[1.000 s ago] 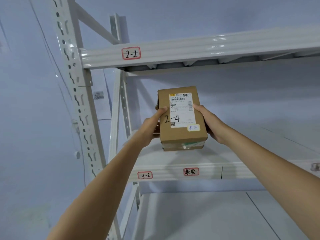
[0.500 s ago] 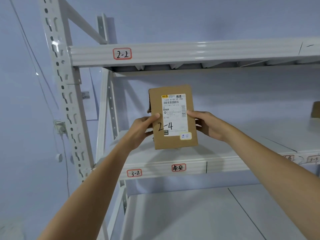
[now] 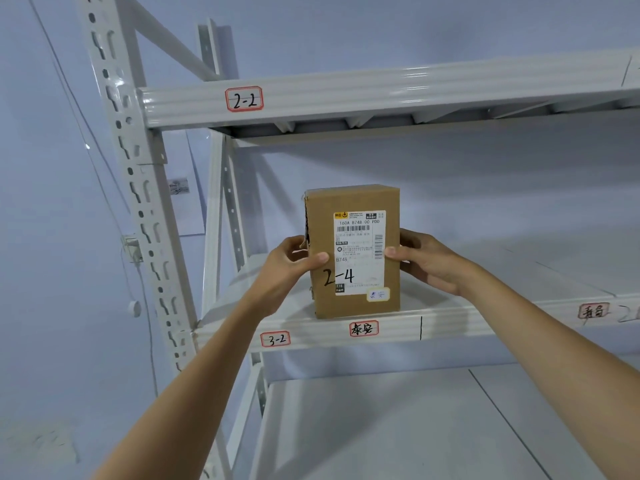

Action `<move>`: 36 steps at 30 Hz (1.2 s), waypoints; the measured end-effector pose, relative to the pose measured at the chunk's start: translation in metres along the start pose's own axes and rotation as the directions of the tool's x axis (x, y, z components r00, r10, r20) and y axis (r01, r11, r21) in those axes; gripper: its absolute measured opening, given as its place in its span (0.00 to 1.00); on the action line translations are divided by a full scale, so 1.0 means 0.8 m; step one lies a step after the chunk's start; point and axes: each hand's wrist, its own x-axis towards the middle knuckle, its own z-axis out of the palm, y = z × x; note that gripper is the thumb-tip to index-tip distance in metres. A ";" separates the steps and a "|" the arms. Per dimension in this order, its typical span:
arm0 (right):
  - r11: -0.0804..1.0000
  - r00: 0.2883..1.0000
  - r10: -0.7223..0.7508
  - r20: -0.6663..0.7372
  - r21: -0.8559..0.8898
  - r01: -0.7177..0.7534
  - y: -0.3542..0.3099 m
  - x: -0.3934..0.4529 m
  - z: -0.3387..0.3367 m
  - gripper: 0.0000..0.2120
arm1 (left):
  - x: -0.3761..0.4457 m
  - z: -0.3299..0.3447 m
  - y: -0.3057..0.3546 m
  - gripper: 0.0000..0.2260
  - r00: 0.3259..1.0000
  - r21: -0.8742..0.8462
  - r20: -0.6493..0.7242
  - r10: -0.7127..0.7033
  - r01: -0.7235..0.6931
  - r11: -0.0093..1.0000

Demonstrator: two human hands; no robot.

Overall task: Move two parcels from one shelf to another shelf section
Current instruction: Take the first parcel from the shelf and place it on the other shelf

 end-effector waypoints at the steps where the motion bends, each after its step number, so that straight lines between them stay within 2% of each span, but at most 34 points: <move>1: 1.000 1.000 -0.006 0.009 -0.001 0.006 0.000 0.001 -0.001 0.31 | 0.000 0.000 0.001 0.41 1.000 -0.001 0.005 0.000 0.000 1.000; 8: 0.999 1.000 0.019 0.025 -0.034 -0.019 0.009 0.009 -0.006 0.48 | -0.002 0.001 -0.008 0.40 0.999 -0.018 0.031 -0.018 0.019 1.000; 15: 0.999 0.999 0.038 0.012 0.038 -0.038 0.020 0.006 0.001 0.36 | 0.001 0.000 -0.010 0.39 0.997 0.005 0.065 -0.043 0.043 0.999; 19: 0.998 0.998 0.069 -0.007 0.011 -0.069 0.019 0.005 0.003 0.30 | -0.002 -0.001 -0.009 0.39 0.995 0.022 0.077 -0.060 0.058 0.998; 24: 0.985 0.990 0.139 -0.003 -0.100 -0.138 0.007 -0.005 0.005 0.45 | 0.002 -0.002 -0.011 0.40 0.992 0.001 0.093 -0.084 0.084 0.996; 27: 0.970 0.985 0.166 -0.042 -0.171 -0.171 -0.006 -0.016 0.007 0.50 | 0.002 -0.006 -0.004 0.46 0.988 -0.007 0.097 -0.121 0.122 0.992; 29: 0.955 0.981 0.173 -0.092 -0.229 -0.190 -0.013 -0.029 0.007 0.58 | -0.004 -0.009 0.013 0.46 0.989 -0.017 0.056 -0.140 0.141 0.990; 30: 0.948 0.978 0.161 -0.131 -0.257 -0.190 -0.018 -0.038 0.008 0.60 | -0.007 -0.010 0.024 0.42 0.992 -0.016 0.014 -0.127 0.128 0.992; 31: 0.939 0.975 0.140 -0.175 -0.289 -0.187 -0.024 -0.046 0.008 0.58 | -0.010 -0.010 0.037 0.37 0.993 -0.010 -0.048 -0.103 0.103 0.995; 33: 0.897 0.958 0.076 -0.275 -0.401 -0.186 -0.038 -0.063 0.003 0.48 | -0.015 -0.009 0.068 0.32 0.977 0.064 -0.206 -0.054 0.068 0.996; 34: 0.855 0.945 0.023 -0.327 -0.482 -0.188 -0.046 -0.071 -0.002 0.42 | -0.018 -0.007 0.084 0.30 0.961 0.145 -0.275 -0.030 0.073 0.987; 36: 0.731 0.926 -0.067 -0.372 -0.650 -0.209 -0.061 -0.089 -0.020 0.38 | -0.023 -0.001 0.115 0.27 0.939 0.382 -0.341 0.052 0.088 0.920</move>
